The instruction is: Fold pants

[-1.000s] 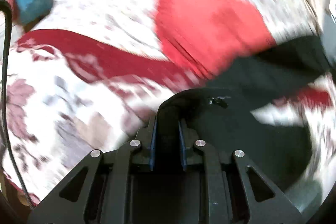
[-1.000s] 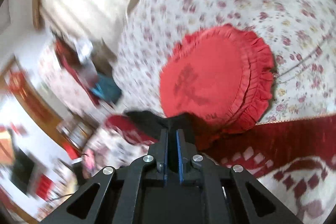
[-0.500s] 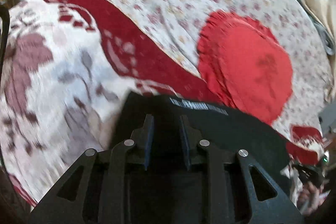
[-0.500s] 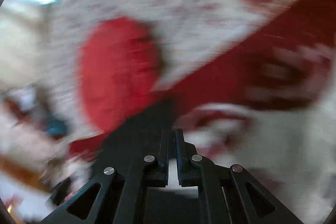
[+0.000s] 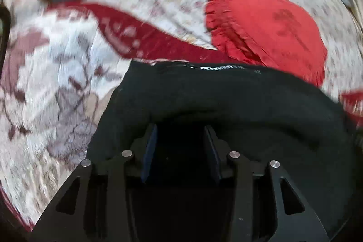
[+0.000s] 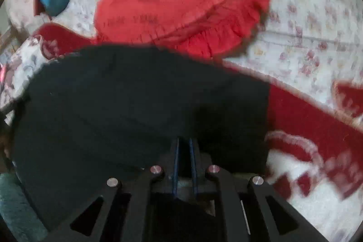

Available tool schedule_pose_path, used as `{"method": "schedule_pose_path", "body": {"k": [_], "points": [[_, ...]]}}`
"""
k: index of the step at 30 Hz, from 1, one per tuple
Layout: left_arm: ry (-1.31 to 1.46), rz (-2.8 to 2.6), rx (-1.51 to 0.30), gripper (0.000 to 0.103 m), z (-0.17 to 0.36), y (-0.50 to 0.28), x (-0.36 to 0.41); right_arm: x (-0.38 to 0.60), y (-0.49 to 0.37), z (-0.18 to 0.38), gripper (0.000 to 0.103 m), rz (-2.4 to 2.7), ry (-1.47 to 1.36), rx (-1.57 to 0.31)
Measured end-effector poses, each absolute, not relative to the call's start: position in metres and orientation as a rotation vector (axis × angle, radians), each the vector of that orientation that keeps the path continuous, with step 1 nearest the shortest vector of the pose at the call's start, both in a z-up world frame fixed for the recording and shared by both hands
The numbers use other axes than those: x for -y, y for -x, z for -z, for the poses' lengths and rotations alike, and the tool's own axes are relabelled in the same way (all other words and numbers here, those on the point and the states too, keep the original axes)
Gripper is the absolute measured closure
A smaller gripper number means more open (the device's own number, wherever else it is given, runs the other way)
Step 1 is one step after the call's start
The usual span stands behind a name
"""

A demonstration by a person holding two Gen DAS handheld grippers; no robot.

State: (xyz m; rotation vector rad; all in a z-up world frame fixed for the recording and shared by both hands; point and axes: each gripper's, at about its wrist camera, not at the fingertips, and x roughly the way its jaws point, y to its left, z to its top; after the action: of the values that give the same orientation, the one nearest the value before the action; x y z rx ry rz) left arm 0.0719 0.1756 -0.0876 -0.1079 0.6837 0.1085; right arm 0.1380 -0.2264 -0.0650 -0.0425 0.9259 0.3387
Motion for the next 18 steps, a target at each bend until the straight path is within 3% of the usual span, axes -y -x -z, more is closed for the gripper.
{"method": "schedule_pose_path", "body": {"k": [7,9,13,18], "points": [[0.117,-0.101,-0.687,0.058,0.087,-0.073,-0.178,0.248,-0.137,0.070,0.093,-0.379,-0.109,-0.871],[0.117,-0.097,-0.689,0.056,0.087,-0.074,-0.178,0.248,-0.135,0.072,0.087,-0.404,-0.121,-0.877],[0.113,-0.089,-0.695,0.052,0.088,-0.077,-0.176,0.232,-0.121,0.068,0.059,-0.480,-0.112,-0.862],[0.112,-0.086,-0.697,0.051,0.088,-0.078,-0.175,0.227,-0.120,0.068,0.049,-0.507,-0.097,-0.856]]}}
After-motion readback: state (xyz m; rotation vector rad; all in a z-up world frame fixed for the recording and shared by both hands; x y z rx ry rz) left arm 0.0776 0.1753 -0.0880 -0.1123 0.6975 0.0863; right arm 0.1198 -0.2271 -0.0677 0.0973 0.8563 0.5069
